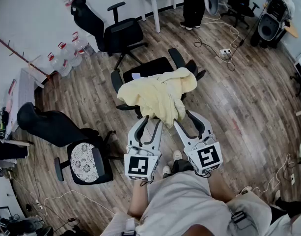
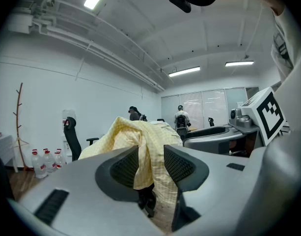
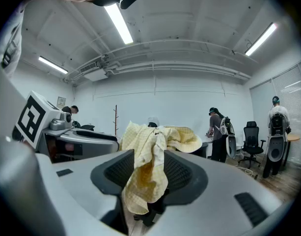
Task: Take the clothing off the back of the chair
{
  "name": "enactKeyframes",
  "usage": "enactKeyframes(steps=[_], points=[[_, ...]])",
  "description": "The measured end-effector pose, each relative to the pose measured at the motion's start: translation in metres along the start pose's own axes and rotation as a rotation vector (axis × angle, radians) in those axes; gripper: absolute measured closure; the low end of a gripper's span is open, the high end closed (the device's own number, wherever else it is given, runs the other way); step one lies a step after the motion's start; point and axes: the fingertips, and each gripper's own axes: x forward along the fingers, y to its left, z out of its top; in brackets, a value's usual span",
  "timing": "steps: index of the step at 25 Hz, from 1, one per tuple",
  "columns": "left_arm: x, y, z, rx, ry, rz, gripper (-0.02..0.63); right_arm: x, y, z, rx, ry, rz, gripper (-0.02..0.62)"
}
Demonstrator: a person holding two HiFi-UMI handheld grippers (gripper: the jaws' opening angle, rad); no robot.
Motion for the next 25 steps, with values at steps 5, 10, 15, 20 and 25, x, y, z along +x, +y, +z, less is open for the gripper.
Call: enactKeyframes(steps=[5,10,15,20,25], points=[[0.006,0.001,-0.003,-0.006,0.013,-0.007,0.420,0.006,-0.005,-0.001,0.002,0.006,-0.002,0.373],[0.012,0.003,-0.006,-0.009,0.027,-0.012,0.405,0.012,-0.007,-0.004,0.014,0.024,0.002,0.352],[0.018,0.005,-0.006,-0.017,0.032,-0.011,0.400,0.019,-0.009,-0.005,0.018,0.023,0.016,0.342],[0.022,0.008,-0.011,-0.018,0.037,-0.011,0.400,0.025,-0.010,-0.008,0.011,0.037,0.025,0.339],[0.026,0.009,-0.011,-0.024,0.044,-0.011,0.400,0.032,-0.006,-0.007,0.018,0.038,0.048,0.339]])
